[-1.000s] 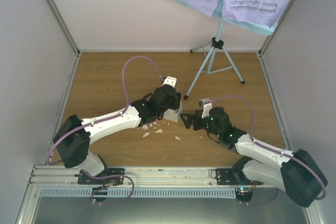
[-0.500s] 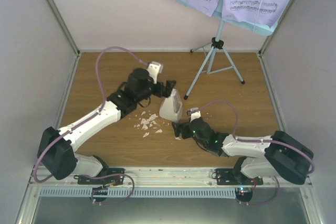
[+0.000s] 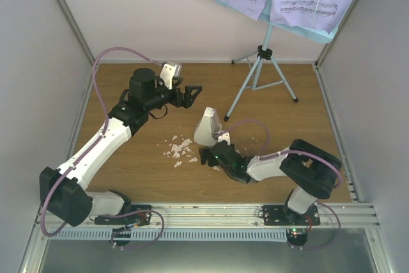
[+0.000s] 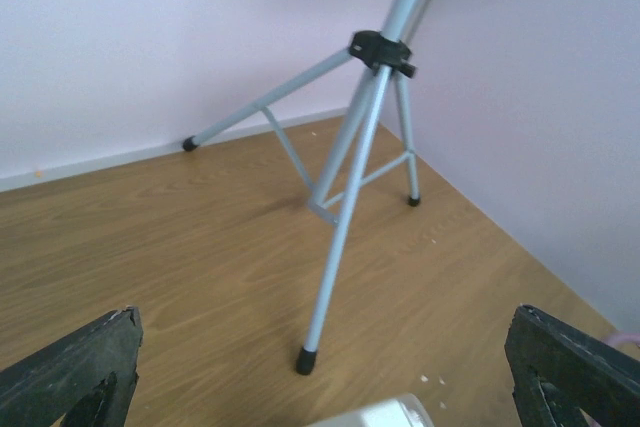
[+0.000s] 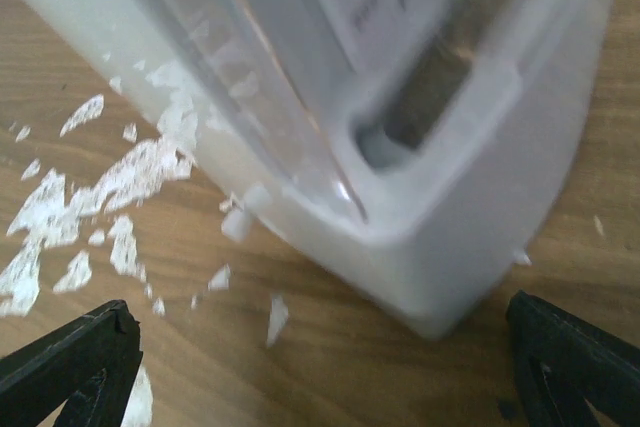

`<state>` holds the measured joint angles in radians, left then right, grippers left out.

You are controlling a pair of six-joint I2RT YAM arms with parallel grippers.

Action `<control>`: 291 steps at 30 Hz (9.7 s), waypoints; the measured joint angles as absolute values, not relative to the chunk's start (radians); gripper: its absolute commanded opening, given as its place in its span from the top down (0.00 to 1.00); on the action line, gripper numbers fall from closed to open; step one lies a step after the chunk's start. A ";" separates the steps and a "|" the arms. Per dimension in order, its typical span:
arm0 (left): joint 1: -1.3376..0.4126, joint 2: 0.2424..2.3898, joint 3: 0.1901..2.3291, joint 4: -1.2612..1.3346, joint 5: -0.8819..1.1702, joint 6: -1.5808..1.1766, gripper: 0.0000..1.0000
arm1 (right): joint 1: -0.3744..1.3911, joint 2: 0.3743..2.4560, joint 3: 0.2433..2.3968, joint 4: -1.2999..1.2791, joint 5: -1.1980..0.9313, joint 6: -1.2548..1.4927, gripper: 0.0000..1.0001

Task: Pack up the instrument practice props

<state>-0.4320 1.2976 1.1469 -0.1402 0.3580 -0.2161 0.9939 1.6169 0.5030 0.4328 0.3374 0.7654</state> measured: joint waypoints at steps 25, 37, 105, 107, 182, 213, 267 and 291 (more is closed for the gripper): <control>-0.432 1.206 1.078 -0.155 0.313 -0.118 0.01 | 0.992 1.839 0.732 0.363 0.537 0.767 0.00; -0.432 1.200 1.076 -0.155 0.300 -0.110 0.01 | 0.983 1.867 0.748 0.369 0.579 0.749 0.01; -0.431 1.200 1.073 -0.162 0.287 -0.093 0.01 | 0.927 1.919 0.699 0.602 0.527 0.614 0.13; -0.431 1.200 1.073 -0.162 0.287 -0.093 0.01 | 0.927 1.922 0.699 0.603 0.529 0.600 0.17; -0.760 1.657 1.246 -0.299 -0.229 -0.375 0.03 | 0.363 1.058 0.342 0.175 0.080 0.533 0.00; -0.263 1.366 1.103 -0.462 -0.040 -0.093 0.58 | 0.362 0.982 0.316 0.173 0.081 0.554 0.00; -0.138 1.117 1.319 -0.303 0.382 0.015 0.05 | 0.007 1.086 0.678 0.149 -0.325 0.445 0.21; -0.103 1.129 1.120 -0.244 0.305 0.053 0.02 | -0.018 1.810 1.229 0.775 -0.540 0.363 0.42</control>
